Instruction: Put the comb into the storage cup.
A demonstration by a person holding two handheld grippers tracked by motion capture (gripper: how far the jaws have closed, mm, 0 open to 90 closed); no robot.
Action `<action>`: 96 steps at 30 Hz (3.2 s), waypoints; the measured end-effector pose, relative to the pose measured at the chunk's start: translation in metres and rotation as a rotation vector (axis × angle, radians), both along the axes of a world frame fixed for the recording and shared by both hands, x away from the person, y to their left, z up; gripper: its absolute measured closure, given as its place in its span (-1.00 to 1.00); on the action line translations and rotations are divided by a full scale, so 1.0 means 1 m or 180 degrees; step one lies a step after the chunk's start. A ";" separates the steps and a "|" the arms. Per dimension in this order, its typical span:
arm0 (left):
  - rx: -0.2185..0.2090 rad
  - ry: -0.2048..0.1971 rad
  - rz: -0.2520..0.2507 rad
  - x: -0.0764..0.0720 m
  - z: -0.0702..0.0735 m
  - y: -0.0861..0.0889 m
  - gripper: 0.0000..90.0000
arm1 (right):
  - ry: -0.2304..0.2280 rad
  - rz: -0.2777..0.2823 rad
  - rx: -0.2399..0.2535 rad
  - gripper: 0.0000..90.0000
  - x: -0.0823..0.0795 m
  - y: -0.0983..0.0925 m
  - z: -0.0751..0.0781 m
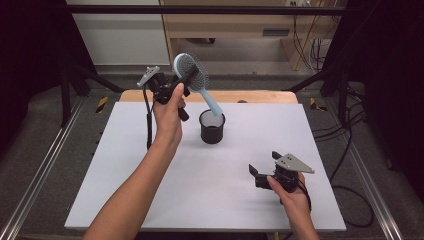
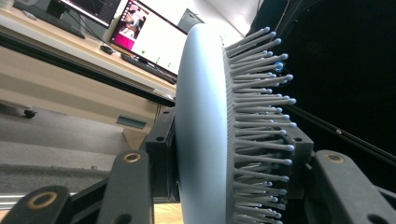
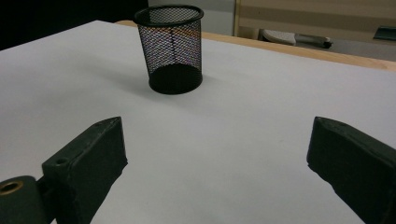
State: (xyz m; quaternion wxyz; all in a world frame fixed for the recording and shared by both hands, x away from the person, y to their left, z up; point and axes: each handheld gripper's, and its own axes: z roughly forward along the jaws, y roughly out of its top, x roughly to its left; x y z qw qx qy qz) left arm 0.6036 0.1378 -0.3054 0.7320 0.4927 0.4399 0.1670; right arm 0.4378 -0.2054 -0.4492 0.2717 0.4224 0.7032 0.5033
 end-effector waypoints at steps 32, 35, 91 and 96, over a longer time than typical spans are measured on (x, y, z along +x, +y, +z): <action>0.0325 0.0028 0.0079 0.012 -0.019 -0.005 0.13 | -0.0007 0.0000 0.0011 -0.89 0.000 -0.003 0.000; 0.0337 0.0049 0.0089 0.013 -0.021 -0.005 0.13 | 0.0007 -0.0003 0.0025 -0.89 0.001 -0.003 0.000; 0.0688 0.0112 0.0002 0.020 -0.057 -0.020 0.12 | 0.0006 0.0022 -0.0049 -0.89 0.000 -0.002 -0.001; 0.0733 0.0099 -0.0008 0.020 -0.058 -0.022 0.12 | 0.0004 0.0020 -0.0058 -0.90 0.000 -0.002 -0.001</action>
